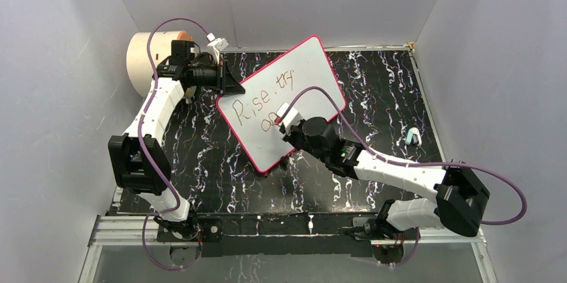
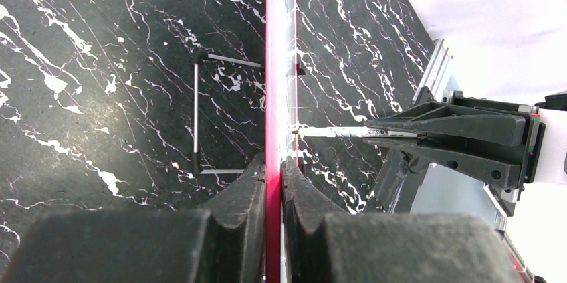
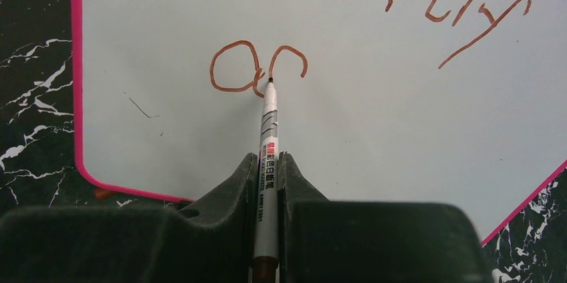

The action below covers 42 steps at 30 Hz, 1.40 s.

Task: Write a sentence on the whiteboard

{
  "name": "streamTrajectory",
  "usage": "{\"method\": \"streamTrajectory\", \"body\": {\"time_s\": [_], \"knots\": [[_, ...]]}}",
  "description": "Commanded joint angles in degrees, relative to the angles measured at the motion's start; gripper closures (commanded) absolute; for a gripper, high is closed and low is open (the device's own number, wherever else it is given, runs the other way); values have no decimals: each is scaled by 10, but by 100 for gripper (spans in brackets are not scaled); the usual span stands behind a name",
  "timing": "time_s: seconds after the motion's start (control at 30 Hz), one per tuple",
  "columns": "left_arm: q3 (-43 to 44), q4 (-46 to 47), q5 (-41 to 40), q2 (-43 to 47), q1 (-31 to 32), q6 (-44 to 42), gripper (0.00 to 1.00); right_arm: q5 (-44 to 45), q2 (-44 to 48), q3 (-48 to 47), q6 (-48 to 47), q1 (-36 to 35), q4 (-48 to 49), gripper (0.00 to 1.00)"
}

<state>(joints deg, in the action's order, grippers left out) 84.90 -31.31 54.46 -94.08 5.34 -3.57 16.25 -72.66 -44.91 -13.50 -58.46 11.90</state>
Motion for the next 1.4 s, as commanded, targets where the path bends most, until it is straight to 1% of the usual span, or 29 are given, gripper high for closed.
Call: {"method": "streamTrajectory", "body": {"time_s": [0.0,0.33,0.83,1.17,1.37], "knots": [[-21,-49,-29,-1,7,-25,100,12,17,-4,6,4,-2,100],[-21,-49,-27,-2,7,-24,100,19,17,-1,6,21,6,100],[-22,-49,-27,-2,7,-24,100,10,4,-15,2,28,56,100],[-23,-49,-29,-1,7,-23,100,7,2,-22,1,29,59,100],[-23,-49,-28,0,7,-23,100,6,-3,-26,2,29,44,100]]}}
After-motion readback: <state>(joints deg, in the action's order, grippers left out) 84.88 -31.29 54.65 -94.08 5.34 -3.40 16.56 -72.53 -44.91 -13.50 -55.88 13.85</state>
